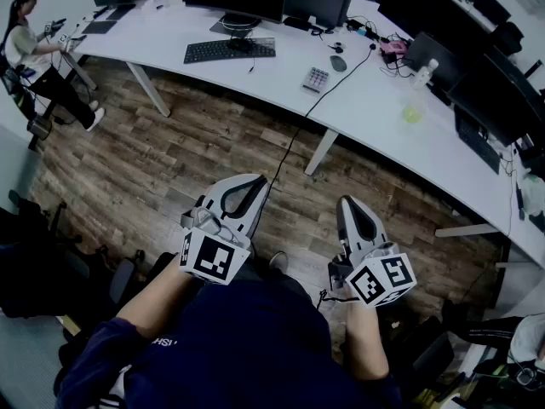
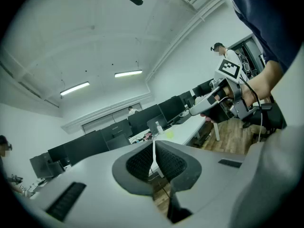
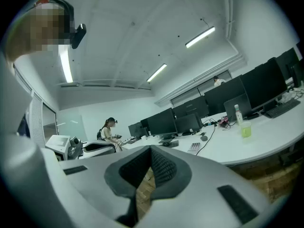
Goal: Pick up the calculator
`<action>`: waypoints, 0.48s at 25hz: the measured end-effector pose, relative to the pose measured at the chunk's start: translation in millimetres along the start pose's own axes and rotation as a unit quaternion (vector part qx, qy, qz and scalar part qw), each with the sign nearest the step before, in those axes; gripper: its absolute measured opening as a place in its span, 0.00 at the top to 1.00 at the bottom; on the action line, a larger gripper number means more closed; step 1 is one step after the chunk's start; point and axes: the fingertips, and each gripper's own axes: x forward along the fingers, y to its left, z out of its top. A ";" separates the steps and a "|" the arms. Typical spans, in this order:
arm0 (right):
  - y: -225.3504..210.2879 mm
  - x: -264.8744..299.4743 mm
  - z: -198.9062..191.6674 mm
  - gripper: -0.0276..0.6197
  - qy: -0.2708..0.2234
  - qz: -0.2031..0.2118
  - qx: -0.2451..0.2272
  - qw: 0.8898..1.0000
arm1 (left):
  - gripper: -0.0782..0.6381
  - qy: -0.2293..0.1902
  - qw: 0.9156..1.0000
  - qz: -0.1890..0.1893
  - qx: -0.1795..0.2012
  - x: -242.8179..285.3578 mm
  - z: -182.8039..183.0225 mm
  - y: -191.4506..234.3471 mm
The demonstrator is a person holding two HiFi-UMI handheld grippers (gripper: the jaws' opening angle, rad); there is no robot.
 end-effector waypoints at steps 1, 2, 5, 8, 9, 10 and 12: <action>0.3 0.4 0.0 0.95 0.000 0.000 -0.001 1.000 | 0.83 0.000 1.000 0.000 0.000 0.1 0.3 0.5; 0.5 0.7 0.0 0.95 0.000 0.000 -0.001 1.000 | 0.83 0.000 1.000 0.000 0.000 0.0 0.6 0.9; 0.9 1.7 -0.5 0.95 0.001 0.000 -0.002 1.000 | 0.83 -0.001 1.000 0.001 -0.002 -0.4 1.0 2.2; -0.4 3.4 0.0 0.95 0.001 0.001 -0.001 1.000 | 0.83 -0.002 1.000 0.002 -0.006 1.1 1.3 3.1; -0.7 4.1 0.0 0.95 0.002 0.001 -0.002 1.000 | 0.83 -0.002 1.000 0.002 -0.007 1.6 1.2 3.3; -0.8 4.7 -0.1 0.95 0.002 0.001 -0.003 1.000 | 0.83 -0.002 1.000 0.002 -0.008 1.9 1.1 3.3; -0.9 6.2 0.0 0.95 0.002 0.000 -0.006 1.000 | 0.83 -0.003 1.000 0.003 -0.013 2.5 0.4 3.6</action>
